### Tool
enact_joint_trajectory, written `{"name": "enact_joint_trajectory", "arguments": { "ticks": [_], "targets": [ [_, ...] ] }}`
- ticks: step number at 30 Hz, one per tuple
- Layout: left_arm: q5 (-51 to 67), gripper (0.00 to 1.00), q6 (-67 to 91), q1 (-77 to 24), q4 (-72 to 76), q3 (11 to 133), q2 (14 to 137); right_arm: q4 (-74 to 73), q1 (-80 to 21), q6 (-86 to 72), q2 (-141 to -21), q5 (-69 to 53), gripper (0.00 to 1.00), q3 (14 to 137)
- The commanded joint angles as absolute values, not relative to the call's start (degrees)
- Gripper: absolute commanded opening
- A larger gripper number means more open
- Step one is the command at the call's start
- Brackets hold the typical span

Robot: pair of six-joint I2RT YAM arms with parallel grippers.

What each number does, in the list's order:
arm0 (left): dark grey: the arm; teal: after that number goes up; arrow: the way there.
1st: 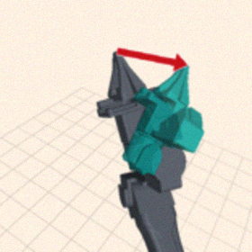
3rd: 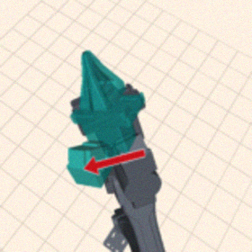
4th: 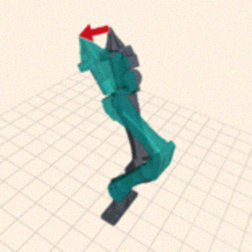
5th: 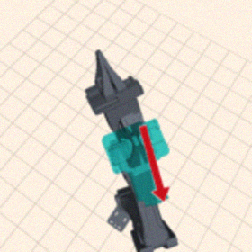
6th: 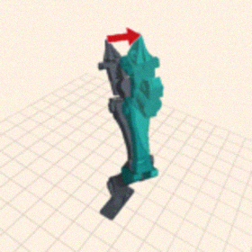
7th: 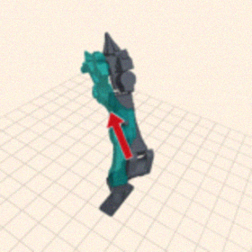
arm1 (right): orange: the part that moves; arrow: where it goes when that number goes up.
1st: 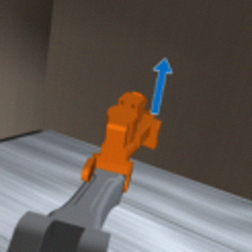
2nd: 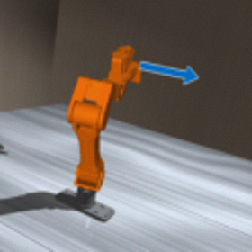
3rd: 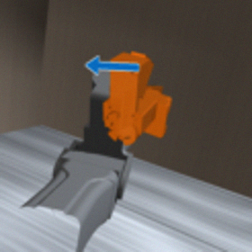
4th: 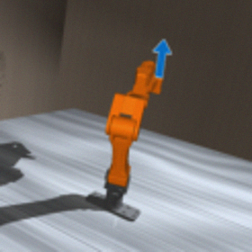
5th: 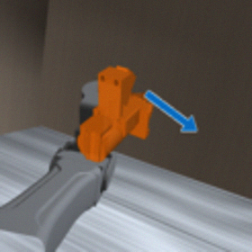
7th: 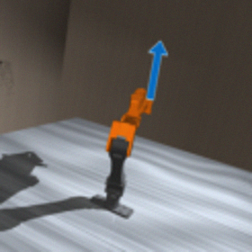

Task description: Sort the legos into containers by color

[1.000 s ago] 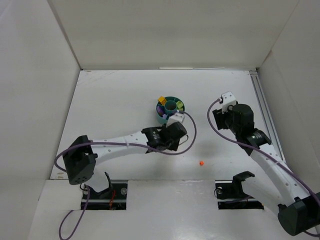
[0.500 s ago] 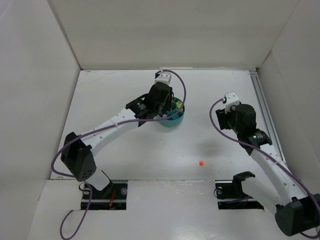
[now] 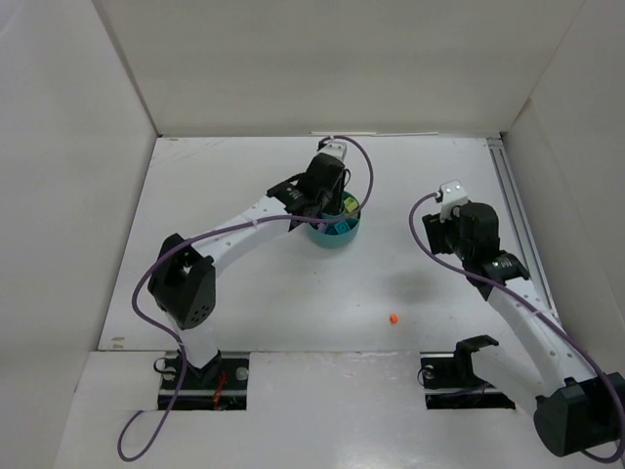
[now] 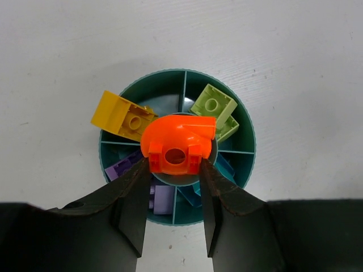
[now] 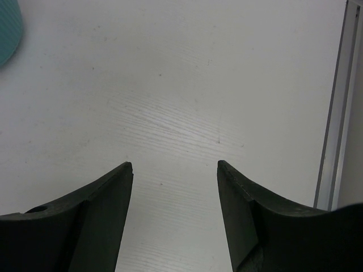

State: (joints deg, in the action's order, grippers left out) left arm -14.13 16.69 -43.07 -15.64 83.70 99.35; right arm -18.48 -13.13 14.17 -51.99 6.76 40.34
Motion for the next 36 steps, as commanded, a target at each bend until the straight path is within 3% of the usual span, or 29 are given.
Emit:
{"name": "enact_joint_trajectory", "arguments": {
  "ticks": [1, 6, 8, 15, 18, 19, 20, 31, 36],
  "targets": [
    [-12.74, 0.24, 15.64, -43.15, -14.68, 86.48, 99.84, -16.08, -12.83, 14.33, -52.03, 5.71, 0.66, 40.52],
    [-12.74, 0.39, 16.17, -43.15, -16.08, 87.19, 100.99, -16.08, -12.83, 14.85, -52.56, 5.19, 0.66, 40.52],
    [-12.74, 0.51, 16.17, -43.15, -16.08, 87.19, 100.99, -16.08, -12.83, 15.46, -52.56, 3.96, 0.66, 40.52],
    [-12.22, 0.65, 16.17, -43.15, -16.61, 86.66, 97.04, -16.61, -12.83, 16.08, -51.95, -3.16, 0.69, 37.89],
    [-11.60, 0.79, 16.70, -43.15, -15.91, 84.73, 93.01, -18.62, -15.28, 16.08, -51.24, -5.19, 0.69, 36.66],
    [-11.60, 0.87, 16.70, -43.15, -14.95, 82.46, 91.51, -19.85, -16.42, 15.21, -50.63, -5.19, 0.69, 36.65],
    [-11.08, 1.00, 17.31, -43.15, -14.16, 80.88, 89.84, -20.39, -17.74, 14.51, -50.02, -5.71, 0.71, 35.78],
    [-12.04, 1.00, 26.36, -43.15, -10.46, 56.35, 66.72, -17.84, -44.37, -4.56, -55.19, 0.07, 0.73, 28.22],
    [-12.57, 1.00, 29.00, -43.15, -10.46, 50.28, 60.83, -19.77, -50.10, -14.13, -59.41, 5.09, 0.65, 27.69]
  ]
}}
